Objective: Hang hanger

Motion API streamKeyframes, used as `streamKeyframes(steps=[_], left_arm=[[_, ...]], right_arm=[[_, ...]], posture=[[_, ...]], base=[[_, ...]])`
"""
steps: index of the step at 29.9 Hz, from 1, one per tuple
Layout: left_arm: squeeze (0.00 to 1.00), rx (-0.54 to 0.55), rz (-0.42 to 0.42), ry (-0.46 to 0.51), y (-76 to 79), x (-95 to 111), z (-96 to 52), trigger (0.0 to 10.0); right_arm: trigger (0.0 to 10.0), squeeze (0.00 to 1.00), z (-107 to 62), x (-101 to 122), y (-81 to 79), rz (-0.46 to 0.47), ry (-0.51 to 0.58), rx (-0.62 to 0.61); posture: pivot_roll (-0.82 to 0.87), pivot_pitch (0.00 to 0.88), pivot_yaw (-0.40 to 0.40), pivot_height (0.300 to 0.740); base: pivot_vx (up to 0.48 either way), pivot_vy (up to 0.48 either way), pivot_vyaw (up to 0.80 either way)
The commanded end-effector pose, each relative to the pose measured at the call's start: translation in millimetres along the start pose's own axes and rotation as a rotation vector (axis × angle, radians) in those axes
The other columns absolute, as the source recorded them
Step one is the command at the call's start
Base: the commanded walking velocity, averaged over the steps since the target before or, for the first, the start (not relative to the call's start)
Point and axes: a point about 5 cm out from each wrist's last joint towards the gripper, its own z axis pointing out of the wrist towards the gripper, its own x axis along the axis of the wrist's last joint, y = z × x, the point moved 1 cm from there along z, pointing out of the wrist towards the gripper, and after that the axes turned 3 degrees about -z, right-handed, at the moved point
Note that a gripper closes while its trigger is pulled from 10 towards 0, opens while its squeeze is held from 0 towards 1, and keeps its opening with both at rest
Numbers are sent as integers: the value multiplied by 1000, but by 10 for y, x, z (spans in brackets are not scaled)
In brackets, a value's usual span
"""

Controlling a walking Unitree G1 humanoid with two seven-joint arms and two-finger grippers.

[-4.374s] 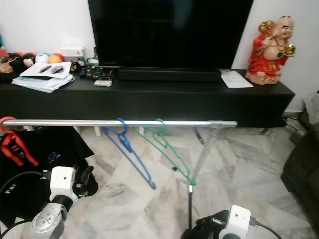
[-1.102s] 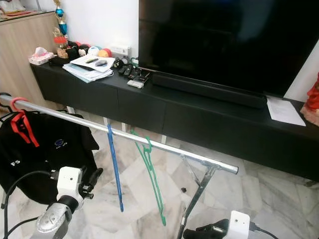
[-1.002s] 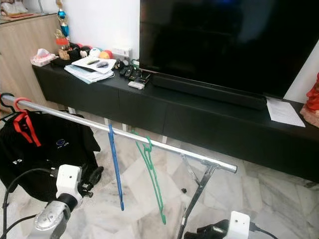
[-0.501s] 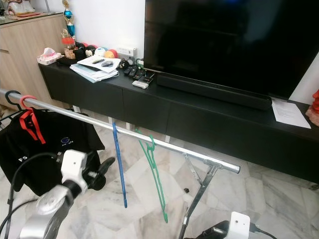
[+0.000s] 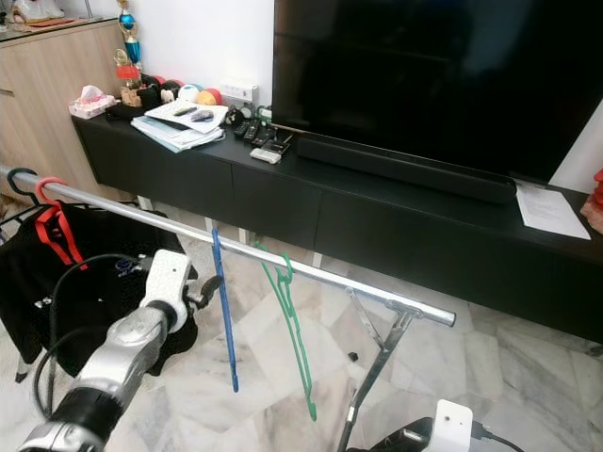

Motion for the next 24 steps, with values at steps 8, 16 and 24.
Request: streamKeyframes(steps=[8, 16, 24], left_arm=[[0, -16, 14, -38, 242, 80, 128, 10000], [0, 65, 69, -87, 225, -1, 148, 10000], [0, 103, 62, -133, 259, -150, 136, 10000]], right_arm=[[10000, 0, -5, -21, 55, 15, -11, -19], [10000, 0, -9, -34, 57, 13, -15, -23], [10000, 0, -9, -28, 69, 9, -9, -22]], posture=[[43, 0, -37, 740], [30, 0, -34, 740], [19, 0, -38, 740]], base=[[0, 0, 0], [0, 0, 0], [0, 0, 0]])
